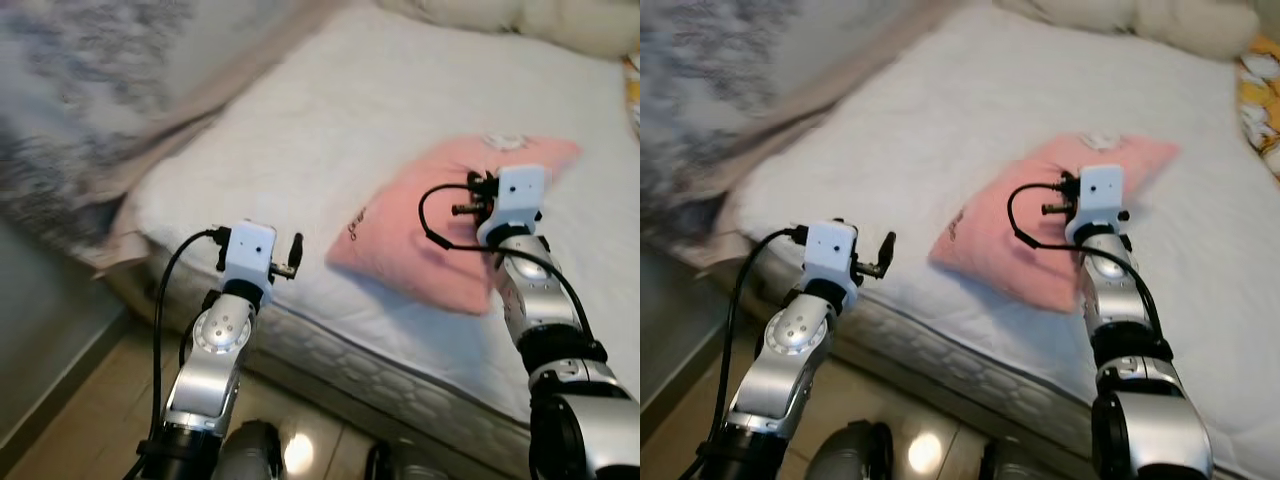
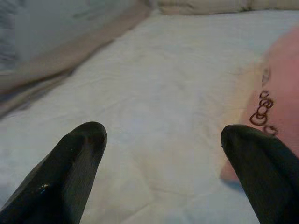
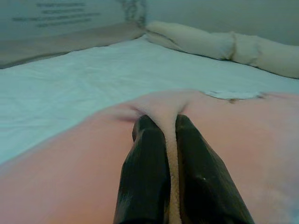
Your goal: Clean up the room
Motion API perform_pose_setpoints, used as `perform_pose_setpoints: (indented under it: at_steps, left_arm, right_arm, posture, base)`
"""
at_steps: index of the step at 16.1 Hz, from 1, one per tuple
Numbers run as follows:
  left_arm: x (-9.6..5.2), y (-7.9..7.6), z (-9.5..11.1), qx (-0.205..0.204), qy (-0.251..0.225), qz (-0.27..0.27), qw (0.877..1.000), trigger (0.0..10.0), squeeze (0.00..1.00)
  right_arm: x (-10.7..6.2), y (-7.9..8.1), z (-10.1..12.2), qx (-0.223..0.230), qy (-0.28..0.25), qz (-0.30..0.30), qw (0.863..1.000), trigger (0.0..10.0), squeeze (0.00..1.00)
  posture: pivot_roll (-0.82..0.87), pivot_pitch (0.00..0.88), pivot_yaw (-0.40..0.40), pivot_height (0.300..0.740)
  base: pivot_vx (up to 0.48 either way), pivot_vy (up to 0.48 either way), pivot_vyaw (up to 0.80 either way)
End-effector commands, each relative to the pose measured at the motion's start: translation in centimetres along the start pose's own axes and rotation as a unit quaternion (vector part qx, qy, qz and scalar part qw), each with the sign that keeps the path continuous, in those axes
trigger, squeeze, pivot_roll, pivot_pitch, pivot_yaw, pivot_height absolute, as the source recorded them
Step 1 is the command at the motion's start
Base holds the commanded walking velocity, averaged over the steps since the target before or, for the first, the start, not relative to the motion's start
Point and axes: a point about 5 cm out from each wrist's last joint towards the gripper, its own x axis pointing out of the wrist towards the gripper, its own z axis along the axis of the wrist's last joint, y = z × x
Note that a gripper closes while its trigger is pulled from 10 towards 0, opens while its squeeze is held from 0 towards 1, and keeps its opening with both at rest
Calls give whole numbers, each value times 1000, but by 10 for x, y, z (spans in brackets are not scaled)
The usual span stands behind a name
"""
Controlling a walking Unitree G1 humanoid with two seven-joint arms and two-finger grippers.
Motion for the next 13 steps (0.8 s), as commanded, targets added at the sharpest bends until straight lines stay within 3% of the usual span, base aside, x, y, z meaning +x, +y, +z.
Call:
perform_pose_setpoints:
  at_steps: [1, 5, 8, 13]
  left_arm:
    - [-1, -5, -1, -1, -3, 0, 1000, 10000, 0]
    - [-2, 0, 0, -3, -12, 33, 999, 10000, 0]
    - [-3, 6, -4, 2, 1, 55, 999, 10000, 0]
    - [-6, 4, -6, 23, 6, 50, 998, 10000, 0]
  right_arm:
    - [1, -8, 9, -10, -19, -9, 1000, 0, 0]
    - [3, -9, 11, -16, -19, -7, 1000, 0, 0]
    - [4, -6, 10, -15, -13, -3, 1000, 0, 0]
    - [3, -8, 6, -19, -5, -7, 1000, 0, 0]
  posture:
    - [15, 35, -26, 724]
    - [24, 47, -31, 728]
    - [33, 59, -35, 740]
    - [39, 71, -34, 740]
  base:
    - [255, -401, 488]
    - [371, -293, 477]
    - [403, 0, 438]
    - [0, 0, 441]
